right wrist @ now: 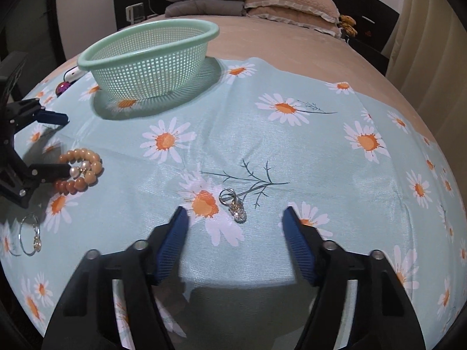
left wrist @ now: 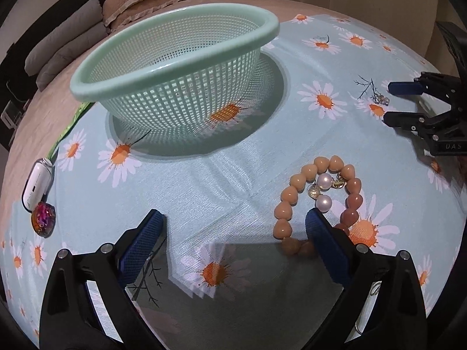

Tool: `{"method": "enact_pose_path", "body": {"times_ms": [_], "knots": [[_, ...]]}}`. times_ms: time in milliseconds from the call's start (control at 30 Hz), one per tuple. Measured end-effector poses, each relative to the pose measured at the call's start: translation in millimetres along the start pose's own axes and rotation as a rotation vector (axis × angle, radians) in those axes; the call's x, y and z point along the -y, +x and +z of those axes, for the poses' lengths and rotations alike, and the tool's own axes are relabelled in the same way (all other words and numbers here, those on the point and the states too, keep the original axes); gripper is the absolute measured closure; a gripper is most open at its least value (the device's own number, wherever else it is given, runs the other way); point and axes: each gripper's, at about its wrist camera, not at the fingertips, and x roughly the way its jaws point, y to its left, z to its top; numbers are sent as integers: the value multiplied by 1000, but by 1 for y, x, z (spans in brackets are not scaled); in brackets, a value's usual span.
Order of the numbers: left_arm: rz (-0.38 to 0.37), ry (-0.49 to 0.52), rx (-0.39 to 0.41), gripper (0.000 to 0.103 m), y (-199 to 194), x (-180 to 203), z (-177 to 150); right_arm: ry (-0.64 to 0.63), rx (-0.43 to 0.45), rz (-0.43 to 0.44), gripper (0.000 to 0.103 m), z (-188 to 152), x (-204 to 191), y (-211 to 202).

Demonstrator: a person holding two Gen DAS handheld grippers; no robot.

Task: Organize jewelry
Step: 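Grasp the peach bead bracelet with the left tool while the right tool grasps a silver charm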

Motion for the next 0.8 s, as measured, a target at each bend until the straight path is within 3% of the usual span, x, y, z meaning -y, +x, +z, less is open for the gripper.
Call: {"method": "enact_pose_path", "body": {"times_ms": [33,67,233,433,567,633,800], "knots": [[5,-6,1,11,0,-1,-1,-18,-1,-26,86,2,-2,0],[5,0,-1,12,-1,0,-1,-23,-22,-16,92,3,-3,3],[-3,46,-7,49,-10,6,-6,6,-55,20,93,4,2,8],[-1,44,-20,70,-20,-7,-18,13,-78,34,93,4,5,5],[40,21,-35,73,-32,-24,-32,18,-86,42,93,3,9,4],[67,-6,-52,88,-39,-37,-41,8,-87,36,93,3,8,4],[91,-98,-50,91,-58,-73,-66,20,-102,36,93,4,8,5]]}}
